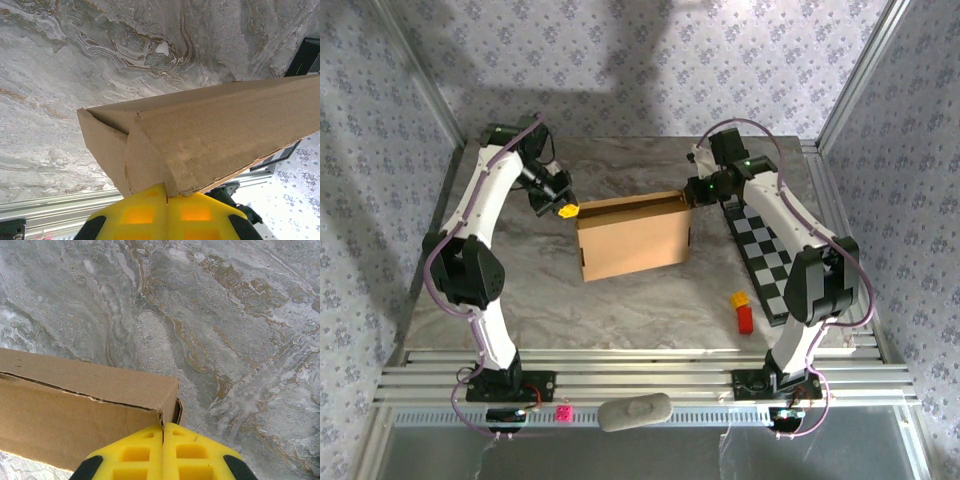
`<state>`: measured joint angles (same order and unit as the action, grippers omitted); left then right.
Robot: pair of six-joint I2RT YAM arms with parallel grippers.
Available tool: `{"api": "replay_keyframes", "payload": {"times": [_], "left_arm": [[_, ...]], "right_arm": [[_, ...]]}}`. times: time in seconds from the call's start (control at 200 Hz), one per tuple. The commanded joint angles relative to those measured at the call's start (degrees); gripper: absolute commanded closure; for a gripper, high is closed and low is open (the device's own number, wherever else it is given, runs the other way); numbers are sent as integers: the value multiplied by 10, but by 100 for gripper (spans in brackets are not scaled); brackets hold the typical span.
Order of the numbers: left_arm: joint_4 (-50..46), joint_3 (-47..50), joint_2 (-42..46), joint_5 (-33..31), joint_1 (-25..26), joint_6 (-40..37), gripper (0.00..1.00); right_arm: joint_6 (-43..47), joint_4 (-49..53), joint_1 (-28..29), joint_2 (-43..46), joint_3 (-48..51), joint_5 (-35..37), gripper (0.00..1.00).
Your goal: Fold the paper box
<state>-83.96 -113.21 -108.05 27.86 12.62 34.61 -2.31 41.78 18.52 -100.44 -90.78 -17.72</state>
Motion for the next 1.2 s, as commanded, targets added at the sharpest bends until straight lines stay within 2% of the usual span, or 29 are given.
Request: {"api": "replay_keyframes", "payload": {"times": [0.0,0.33,1.199], "left_arm": [[-3,-22,-9,42,-2,16,100],[-7,-28,-16,47,-5,10,100],[7,-22,-26,115,-31,31,100]], "right_arm": [[4,23,3,-10,-23,-11,100],[-4,29,-2,-16,-35,-18,100],[-2,4,5,-5,-5,-13,100]]}}
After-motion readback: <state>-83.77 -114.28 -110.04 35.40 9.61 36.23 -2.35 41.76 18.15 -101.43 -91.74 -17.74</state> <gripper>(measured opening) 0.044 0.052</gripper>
